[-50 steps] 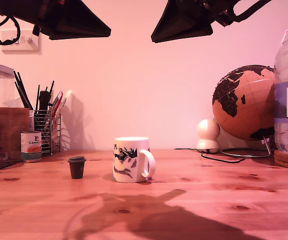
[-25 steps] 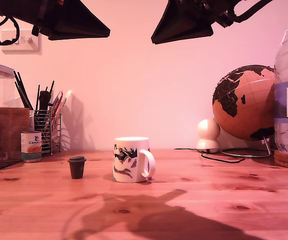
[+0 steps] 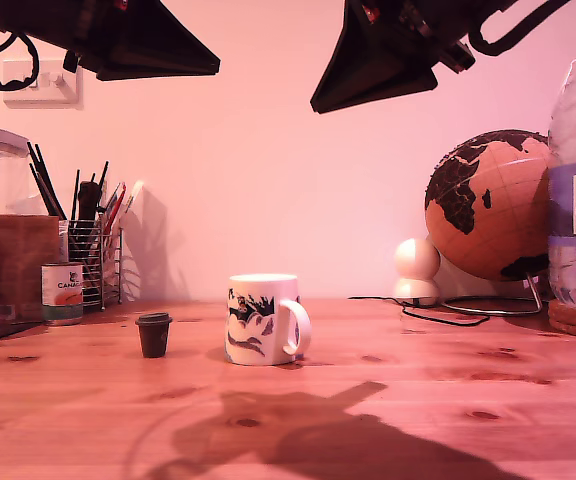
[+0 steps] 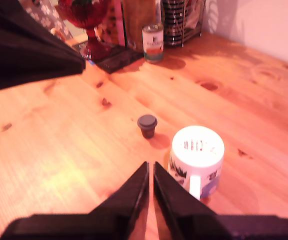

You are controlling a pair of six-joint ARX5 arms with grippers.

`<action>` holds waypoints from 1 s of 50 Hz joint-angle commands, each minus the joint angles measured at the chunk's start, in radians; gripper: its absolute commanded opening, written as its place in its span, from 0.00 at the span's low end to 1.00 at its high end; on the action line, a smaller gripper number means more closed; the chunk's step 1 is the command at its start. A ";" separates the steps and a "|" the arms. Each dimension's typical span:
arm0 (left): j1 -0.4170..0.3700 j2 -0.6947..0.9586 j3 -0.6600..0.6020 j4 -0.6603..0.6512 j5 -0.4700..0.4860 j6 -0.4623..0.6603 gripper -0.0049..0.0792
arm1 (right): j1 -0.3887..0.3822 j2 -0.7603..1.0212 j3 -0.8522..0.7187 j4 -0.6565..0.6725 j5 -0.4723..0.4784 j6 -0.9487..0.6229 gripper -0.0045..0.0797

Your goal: Lift the coffee cup and remove the coffee capsule that is hidden under it

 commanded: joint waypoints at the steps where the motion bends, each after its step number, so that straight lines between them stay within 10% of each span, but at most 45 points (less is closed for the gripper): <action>1: -0.002 -0.008 -0.009 0.008 0.002 -0.003 0.04 | 0.008 0.000 0.002 -0.001 0.000 0.001 0.04; 50: -0.002 -0.008 -0.009 0.008 0.002 -0.003 0.04 | 0.008 0.000 0.002 -0.021 0.000 0.001 0.04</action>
